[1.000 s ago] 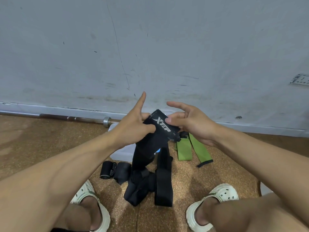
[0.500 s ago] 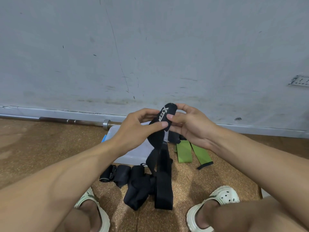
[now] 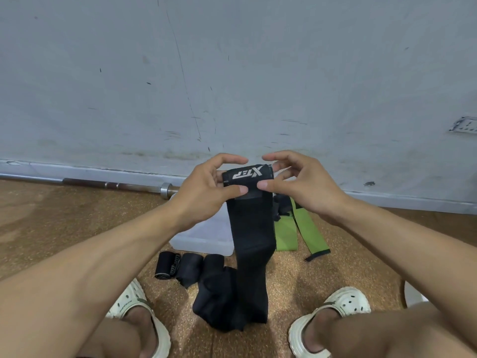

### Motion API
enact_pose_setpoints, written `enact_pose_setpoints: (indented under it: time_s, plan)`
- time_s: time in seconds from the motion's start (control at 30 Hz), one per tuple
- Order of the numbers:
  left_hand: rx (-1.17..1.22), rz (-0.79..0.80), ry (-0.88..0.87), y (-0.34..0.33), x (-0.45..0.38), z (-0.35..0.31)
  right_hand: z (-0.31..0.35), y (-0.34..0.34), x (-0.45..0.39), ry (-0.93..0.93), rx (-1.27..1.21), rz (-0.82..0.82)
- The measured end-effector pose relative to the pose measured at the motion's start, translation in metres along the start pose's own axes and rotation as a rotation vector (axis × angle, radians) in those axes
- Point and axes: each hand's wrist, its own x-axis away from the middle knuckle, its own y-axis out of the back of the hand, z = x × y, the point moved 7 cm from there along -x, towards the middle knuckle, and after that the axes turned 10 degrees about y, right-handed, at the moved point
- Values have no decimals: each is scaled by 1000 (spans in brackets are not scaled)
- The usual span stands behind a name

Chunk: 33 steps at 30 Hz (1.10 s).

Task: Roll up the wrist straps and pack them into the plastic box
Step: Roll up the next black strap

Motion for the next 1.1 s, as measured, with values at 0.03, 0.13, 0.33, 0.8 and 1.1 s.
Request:
enact_pose_setpoints:
  time_s: [0.03,0.13,0.33,0.8,1.1]
  plan:
    - [2,25,13,-2,0,1,0,-2,0,12,-4,51]
    - [-11,103,34,-10,1,4,0,-10,2,60,-48,132]
    - [129,102,152,-21,0,11,8,-2,-2,194,-56,-62]
    - [406,64,224,-15,-3,13,8,-4,-1,179,-93,37]
    - [348,94,136,-14,-3,8,-7,-12,4,-37,-363,161]
